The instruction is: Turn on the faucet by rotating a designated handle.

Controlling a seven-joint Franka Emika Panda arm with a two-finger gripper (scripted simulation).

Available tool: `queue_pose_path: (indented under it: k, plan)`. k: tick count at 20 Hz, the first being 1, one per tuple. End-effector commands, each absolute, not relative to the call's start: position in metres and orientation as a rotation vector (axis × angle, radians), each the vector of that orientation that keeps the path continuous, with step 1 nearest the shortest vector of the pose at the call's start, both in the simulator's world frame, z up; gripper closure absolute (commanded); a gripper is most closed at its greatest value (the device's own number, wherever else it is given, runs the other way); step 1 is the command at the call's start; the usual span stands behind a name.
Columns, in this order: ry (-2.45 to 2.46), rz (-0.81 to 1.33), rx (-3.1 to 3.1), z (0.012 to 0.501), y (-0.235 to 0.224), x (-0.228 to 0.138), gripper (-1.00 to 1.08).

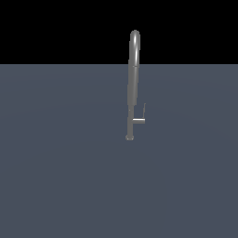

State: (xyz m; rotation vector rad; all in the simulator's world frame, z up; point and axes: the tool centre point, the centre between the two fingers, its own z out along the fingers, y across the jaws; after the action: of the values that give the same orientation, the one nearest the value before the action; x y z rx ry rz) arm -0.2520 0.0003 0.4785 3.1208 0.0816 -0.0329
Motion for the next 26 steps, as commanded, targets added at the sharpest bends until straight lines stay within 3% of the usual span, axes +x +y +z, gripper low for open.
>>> queue_pose_path:
  k: [1, 13, 26]
  plan:
    - [0.082, -0.033, 3.121, 0.478, 0.000, -0.252, 1.08]
    - [0.001, -0.104, 3.169, 0.476, 0.000, -0.233, 1.08]
    - [-0.286, -0.357, 3.302, 0.462, -0.007, -0.169, 1.08]
